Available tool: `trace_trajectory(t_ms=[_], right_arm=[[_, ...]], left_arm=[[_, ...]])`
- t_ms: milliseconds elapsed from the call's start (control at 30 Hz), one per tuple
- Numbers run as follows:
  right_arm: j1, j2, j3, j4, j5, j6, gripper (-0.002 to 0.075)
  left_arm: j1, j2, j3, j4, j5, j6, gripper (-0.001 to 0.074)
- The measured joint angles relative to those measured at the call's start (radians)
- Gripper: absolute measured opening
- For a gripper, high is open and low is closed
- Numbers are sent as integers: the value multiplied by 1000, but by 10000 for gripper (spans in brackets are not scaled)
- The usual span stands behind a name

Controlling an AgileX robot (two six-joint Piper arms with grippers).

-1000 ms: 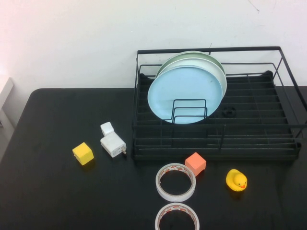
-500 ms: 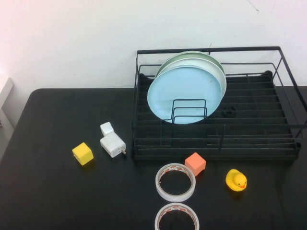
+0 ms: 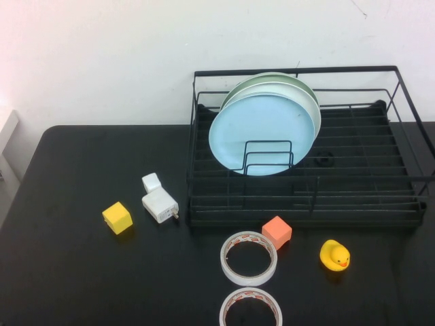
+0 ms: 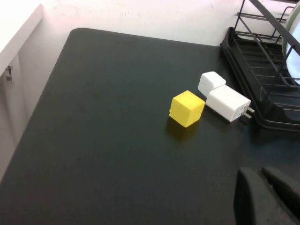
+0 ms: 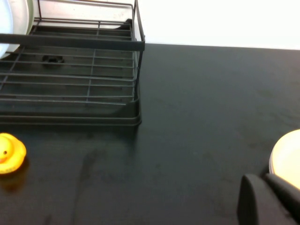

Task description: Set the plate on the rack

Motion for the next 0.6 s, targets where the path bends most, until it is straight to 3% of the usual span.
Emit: trace_trajectory(t_ms=[600], right_arm=[[0, 0, 0, 0, 2, 0, 12]], left_arm=[[0, 0, 0, 0, 4, 15, -2]])
